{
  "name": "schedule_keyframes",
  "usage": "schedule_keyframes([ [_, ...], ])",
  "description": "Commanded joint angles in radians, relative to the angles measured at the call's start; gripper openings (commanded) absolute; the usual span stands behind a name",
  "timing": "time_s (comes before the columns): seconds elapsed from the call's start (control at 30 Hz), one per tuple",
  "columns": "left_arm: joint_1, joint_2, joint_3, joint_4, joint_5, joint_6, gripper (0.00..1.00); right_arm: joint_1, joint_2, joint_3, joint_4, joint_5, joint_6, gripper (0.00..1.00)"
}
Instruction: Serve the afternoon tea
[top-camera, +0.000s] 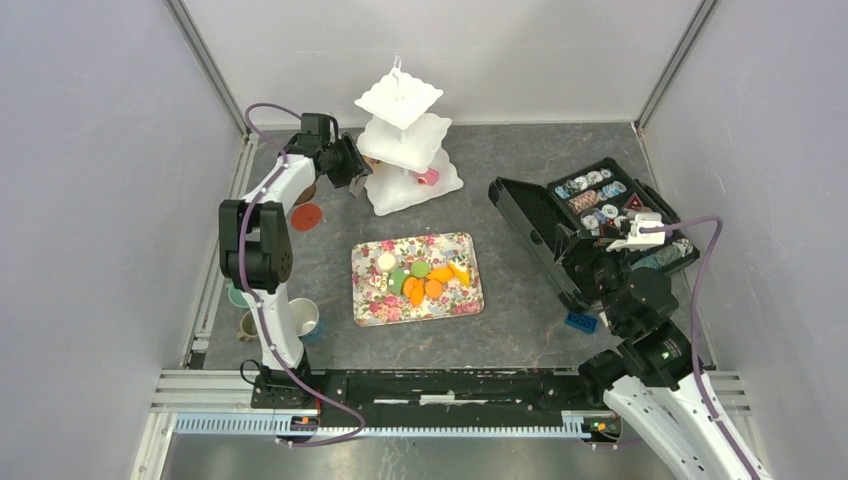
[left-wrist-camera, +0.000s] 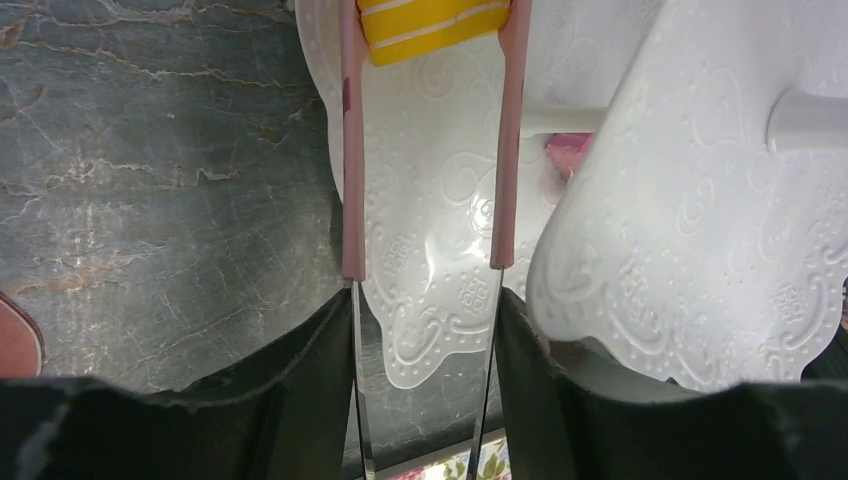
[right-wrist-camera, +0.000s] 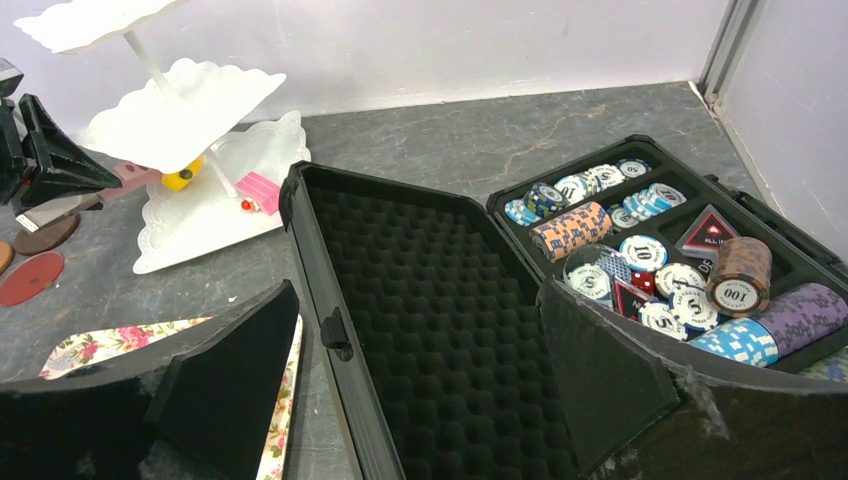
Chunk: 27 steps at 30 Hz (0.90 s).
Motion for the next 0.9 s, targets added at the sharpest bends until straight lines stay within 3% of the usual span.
schedule_keyframes([
  [0.0, 0.004, -0.018, 0.039, 0.038, 0.015, -0.016, 0.58, 0.005, 0.0, 0.031, 0.045, -0.015, 0.013, 0.98],
  [0.53, 0.004, -0.114, 0.001, 0.029, -0.045, 0.033, 0.66, 0.006, -0.003, 0.028, 0.045, -0.029, 0.014, 0.98],
  [0.87, 0.004, -0.163, -0.039, 0.016, -0.09, 0.046, 0.64, 0.004, 0.001, 0.028, 0.045, -0.035, 0.013, 0.98],
])
